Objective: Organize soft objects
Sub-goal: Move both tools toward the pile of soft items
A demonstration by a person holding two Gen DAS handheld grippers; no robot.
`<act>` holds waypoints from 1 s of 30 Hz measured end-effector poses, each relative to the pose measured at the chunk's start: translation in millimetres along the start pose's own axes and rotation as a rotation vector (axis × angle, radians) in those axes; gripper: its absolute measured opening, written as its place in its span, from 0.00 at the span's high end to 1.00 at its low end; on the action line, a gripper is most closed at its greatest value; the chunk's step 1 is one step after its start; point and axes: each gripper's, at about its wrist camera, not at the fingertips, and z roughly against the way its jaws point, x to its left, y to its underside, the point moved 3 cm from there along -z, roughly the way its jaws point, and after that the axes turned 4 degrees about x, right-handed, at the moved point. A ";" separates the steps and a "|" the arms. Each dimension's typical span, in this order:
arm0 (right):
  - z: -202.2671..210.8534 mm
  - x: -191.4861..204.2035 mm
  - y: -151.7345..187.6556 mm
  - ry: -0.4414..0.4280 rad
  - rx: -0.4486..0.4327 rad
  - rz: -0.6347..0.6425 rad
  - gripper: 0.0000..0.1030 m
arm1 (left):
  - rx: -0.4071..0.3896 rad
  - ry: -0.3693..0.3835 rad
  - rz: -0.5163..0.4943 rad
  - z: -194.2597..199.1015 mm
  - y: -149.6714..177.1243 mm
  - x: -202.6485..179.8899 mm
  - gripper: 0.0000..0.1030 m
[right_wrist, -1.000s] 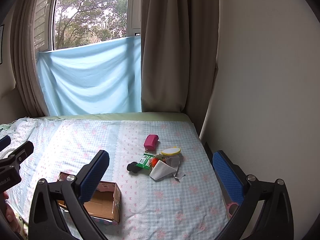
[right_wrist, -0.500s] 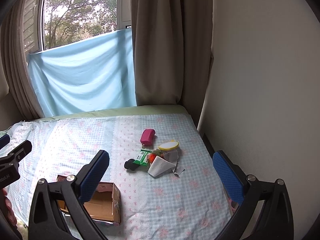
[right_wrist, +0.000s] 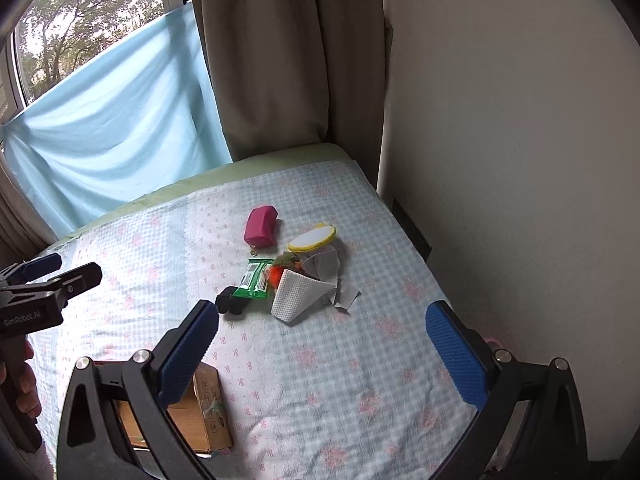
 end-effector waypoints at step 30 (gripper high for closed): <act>-338.3 6.5 41.2 -0.174 0.331 -0.146 0.17 | 0.660 0.069 -0.261 -431.2 -11.8 -49.5 0.04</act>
